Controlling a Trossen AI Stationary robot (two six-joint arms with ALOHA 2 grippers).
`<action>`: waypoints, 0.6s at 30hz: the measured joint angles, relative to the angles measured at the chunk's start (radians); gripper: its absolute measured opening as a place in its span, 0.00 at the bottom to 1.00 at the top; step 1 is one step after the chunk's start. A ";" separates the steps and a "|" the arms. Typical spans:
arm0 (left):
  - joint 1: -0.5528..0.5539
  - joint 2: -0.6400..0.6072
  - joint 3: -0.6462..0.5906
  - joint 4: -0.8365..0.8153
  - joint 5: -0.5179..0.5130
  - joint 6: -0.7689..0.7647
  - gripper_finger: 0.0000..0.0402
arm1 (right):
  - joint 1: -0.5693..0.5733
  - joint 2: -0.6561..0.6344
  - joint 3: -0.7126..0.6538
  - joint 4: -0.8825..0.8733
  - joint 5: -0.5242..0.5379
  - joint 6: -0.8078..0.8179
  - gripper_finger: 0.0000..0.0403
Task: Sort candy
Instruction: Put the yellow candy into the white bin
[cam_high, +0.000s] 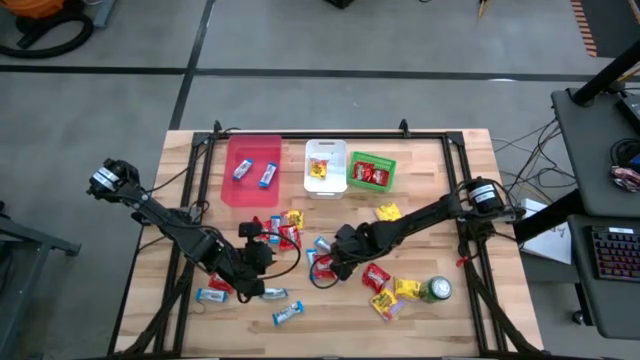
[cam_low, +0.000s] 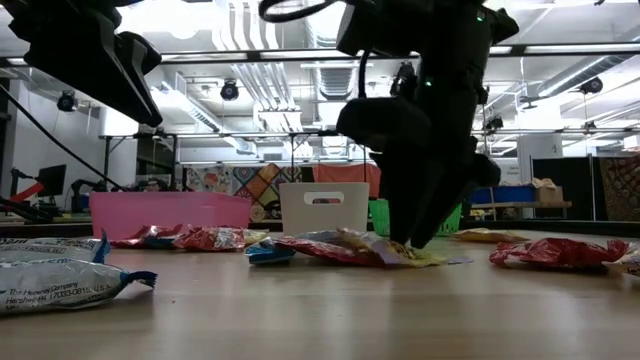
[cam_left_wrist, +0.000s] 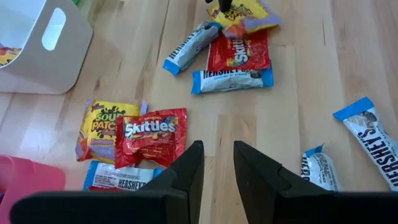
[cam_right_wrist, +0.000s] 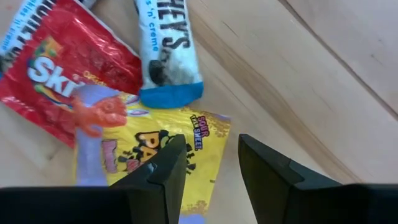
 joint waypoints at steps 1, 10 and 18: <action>0.000 0.000 0.000 0.000 0.000 0.000 0.18 | 0.000 0.000 -0.011 0.016 0.003 0.000 0.34; 0.000 0.000 0.000 0.009 -0.006 -0.026 0.18 | 0.000 -0.004 -0.059 0.083 0.021 -0.031 0.33; 0.001 0.000 0.000 0.032 -0.006 -0.027 0.18 | 0.000 -0.004 -0.092 0.140 0.035 -0.074 0.16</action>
